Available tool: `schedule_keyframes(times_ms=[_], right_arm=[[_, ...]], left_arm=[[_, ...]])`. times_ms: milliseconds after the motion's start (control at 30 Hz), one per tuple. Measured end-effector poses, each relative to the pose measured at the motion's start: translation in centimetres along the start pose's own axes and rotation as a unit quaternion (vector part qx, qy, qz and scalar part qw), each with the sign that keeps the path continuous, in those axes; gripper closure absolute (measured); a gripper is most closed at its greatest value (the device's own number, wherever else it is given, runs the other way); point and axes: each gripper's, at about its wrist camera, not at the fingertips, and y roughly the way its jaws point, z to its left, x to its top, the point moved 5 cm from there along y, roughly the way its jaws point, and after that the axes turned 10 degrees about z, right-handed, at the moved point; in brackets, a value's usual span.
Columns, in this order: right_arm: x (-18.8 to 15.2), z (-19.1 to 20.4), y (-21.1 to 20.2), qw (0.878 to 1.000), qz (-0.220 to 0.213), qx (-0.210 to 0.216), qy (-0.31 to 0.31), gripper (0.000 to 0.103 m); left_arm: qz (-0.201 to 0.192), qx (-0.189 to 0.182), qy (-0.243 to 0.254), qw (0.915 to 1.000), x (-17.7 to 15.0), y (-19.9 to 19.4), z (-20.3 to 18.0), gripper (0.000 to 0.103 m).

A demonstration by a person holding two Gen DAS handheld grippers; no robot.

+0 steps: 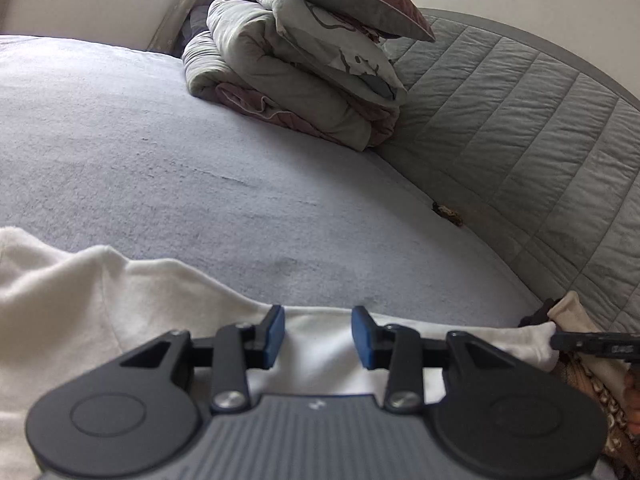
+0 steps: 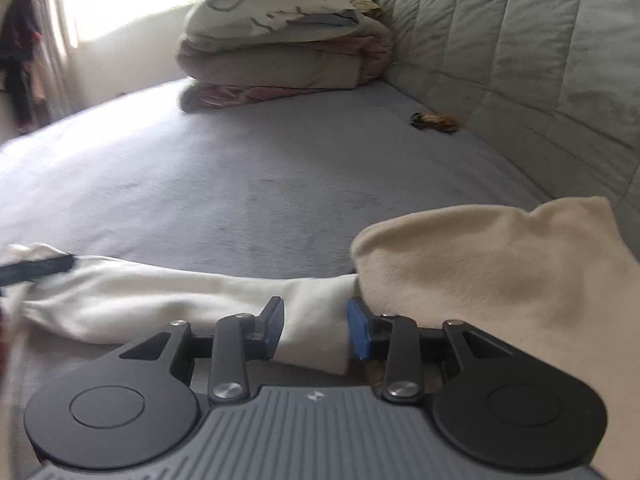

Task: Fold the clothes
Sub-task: 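Grasp the shirt hem with the right gripper, pull it straight, release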

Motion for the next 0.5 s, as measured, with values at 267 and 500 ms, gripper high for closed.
schedule_keyframes(times_ms=[267,500], right_arm=[[-0.7,1.0,1.6,0.999,-0.018,-0.049,0.008,0.069],[-0.3,2.4,-1.6,0.99,-0.1,-0.1,-0.017,0.094]], left_arm=[[0.001,-0.003,-0.004,1.0,0.1,0.0,0.2,0.065],[-0.018,0.003,-0.002,0.9998,0.5,-0.8,0.3,0.065]])
